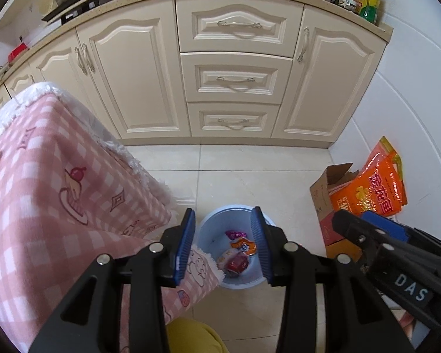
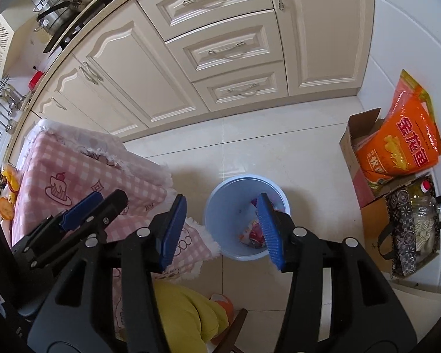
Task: Collect trash
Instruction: 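Open the left gripper over the bin while the right gripper releases the Coca-Cola can, then move both open grippers back toward the table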
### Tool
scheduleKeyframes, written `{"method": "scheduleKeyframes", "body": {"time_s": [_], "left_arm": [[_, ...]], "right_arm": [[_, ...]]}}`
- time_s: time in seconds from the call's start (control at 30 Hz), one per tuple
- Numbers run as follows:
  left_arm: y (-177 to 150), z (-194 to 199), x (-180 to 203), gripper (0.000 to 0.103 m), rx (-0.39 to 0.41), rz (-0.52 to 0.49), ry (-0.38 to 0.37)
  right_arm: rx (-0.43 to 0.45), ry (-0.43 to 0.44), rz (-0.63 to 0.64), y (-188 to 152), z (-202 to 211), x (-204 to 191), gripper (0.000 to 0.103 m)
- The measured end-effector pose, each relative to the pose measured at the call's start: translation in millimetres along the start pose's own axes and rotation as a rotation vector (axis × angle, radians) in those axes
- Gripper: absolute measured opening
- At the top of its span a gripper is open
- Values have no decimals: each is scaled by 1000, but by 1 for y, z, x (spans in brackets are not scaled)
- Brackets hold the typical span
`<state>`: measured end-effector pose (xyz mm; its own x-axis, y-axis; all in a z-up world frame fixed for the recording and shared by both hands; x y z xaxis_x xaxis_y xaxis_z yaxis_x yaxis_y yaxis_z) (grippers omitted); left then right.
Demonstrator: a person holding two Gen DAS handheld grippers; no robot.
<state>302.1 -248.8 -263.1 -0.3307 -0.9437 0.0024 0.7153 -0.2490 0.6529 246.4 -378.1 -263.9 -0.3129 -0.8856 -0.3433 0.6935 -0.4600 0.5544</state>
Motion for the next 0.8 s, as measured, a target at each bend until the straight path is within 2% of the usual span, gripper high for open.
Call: {"method": "scheduleKeyframes", "body": {"time_s": [0.37, 0.6, 0.8], "left_arm": [[-1, 37, 15, 39, 37, -37, -49], [-1, 78, 21, 39, 97, -58, -68], [-1, 121, 21, 40, 172, -75, -89]], "right_arm": [[57, -14, -7, -5, 41, 0, 50], [131, -16, 5, -9, 85, -8, 50], [193, -22, 28, -15, 123, -21, 58]]}}
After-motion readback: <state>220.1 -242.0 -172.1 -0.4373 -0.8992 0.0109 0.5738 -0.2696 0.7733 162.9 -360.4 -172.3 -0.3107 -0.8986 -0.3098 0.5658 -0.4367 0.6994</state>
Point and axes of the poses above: each gripper's, at about its wrist camera, not at the fingertips, and z roughly against the way its jaws point, x to its right, y to its top, the point moved 7 cm from there along -z, roughly the way its jaws point, and after that the axes turned 8 degrees about x, right-handed, at the moved point
